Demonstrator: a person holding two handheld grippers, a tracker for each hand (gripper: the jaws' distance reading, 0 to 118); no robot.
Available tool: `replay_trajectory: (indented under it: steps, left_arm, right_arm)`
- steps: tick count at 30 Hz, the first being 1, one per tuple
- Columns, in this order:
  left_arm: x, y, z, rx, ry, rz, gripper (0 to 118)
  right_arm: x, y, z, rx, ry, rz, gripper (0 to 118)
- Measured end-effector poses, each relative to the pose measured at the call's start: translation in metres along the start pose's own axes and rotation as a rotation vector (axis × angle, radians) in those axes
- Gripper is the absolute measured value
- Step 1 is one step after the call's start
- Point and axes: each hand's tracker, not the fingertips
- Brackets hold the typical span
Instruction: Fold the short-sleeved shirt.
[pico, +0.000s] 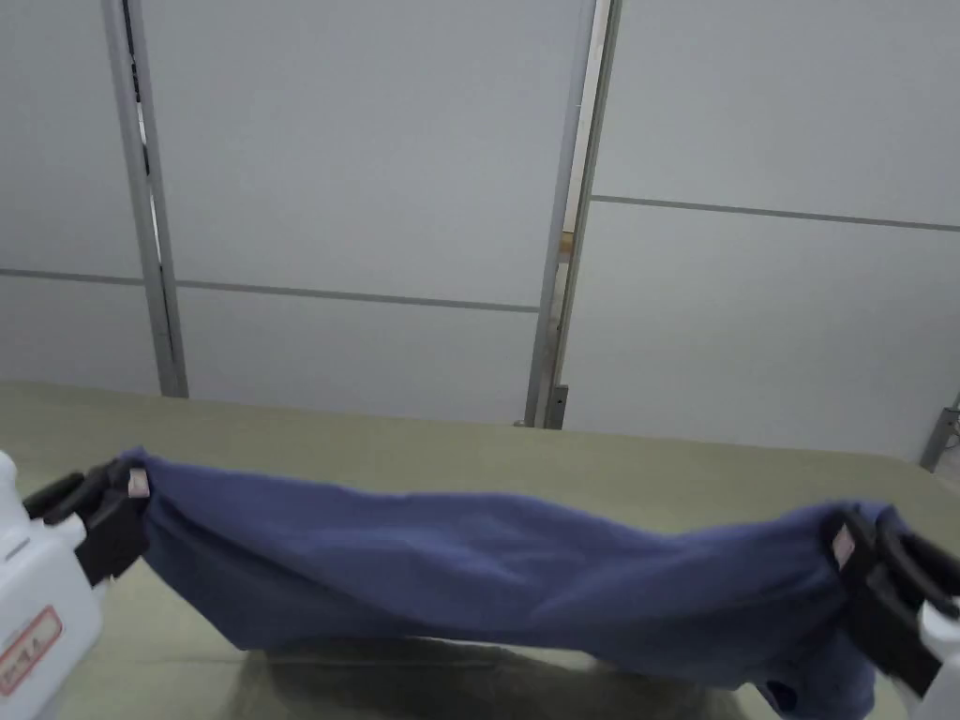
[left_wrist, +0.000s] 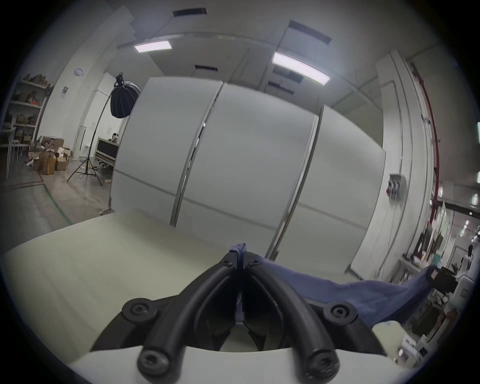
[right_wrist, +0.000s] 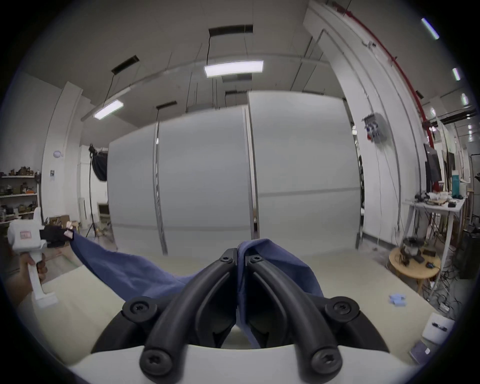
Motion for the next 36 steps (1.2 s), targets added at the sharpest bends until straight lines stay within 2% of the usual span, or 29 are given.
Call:
replay_trajectory:
  steps: [4, 7, 9, 15, 18, 20, 23, 27, 28, 29, 30, 31, 32, 36]
  left_arm:
    - [-0.018, -0.043, 0.059, -0.136, 0.013, -0.087, 2]
    - [-0.041, -0.083, 0.092, -0.283, 0.015, -0.109, 2]
    - [-0.054, -0.113, 0.108, -0.410, 0.038, -0.136, 2]
    - [-0.087, -0.187, 0.118, -0.797, 0.079, -0.230, 2]
    - [-0.097, -0.215, 0.114, -0.905, 0.097, -0.260, 2]
    - [-0.102, -0.229, 0.106, -0.951, 0.120, -0.284, 2]
    - [-0.108, -0.243, 0.096, -0.989, 0.141, -0.271, 2]
    - [-0.108, -0.248, 0.089, -1.004, 0.142, -0.289, 3]
    - [-0.107, -0.246, 0.090, -0.998, 0.141, -0.292, 13]
    - [-0.105, -0.240, 0.093, -0.981, 0.147, -0.305, 27]
    - [-0.101, -0.228, 0.099, -0.942, 0.149, -0.331, 56]
    - [-0.099, -0.215, 0.105, -0.875, 0.139, -0.316, 105]
    - [-0.095, -0.199, 0.113, -0.802, 0.120, -0.294, 118]
    - [-0.061, -0.122, 0.135, -0.416, 0.032, -0.247, 118]
  right_arm:
    - [0.001, -0.051, 0.061, -0.187, -0.014, -0.006, 4]
    - [-0.002, -0.091, 0.099, -0.342, -0.007, -0.035, 4]
    - [-0.008, -0.115, 0.120, -0.446, 0.001, -0.024, 4]
    - [0.000, -0.193, 0.135, -0.733, 0.024, -0.037, 4]
    - [0.012, -0.225, 0.127, -0.880, 0.014, -0.104, 4]
    - [0.014, -0.244, 0.124, -0.949, -0.022, -0.071, 4]
    - [0.015, -0.265, 0.115, -1.018, -0.031, 0.030, 4]
    - [0.014, -0.278, 0.110, -1.032, -0.048, 0.060, 6]
    - [0.011, -0.277, 0.113, -1.034, -0.059, 0.071, 19]
    - [0.010, -0.274, 0.116, -1.028, -0.073, 0.084, 40]
    - [0.012, -0.270, 0.120, -1.006, -0.103, 0.107, 73]
    - [0.014, -0.264, 0.126, -0.961, -0.124, 0.110, 111]
    - [0.014, -0.255, 0.135, -0.892, -0.135, 0.096, 118]
    - [0.007, -0.191, 0.150, -0.554, -0.181, -0.015, 118]
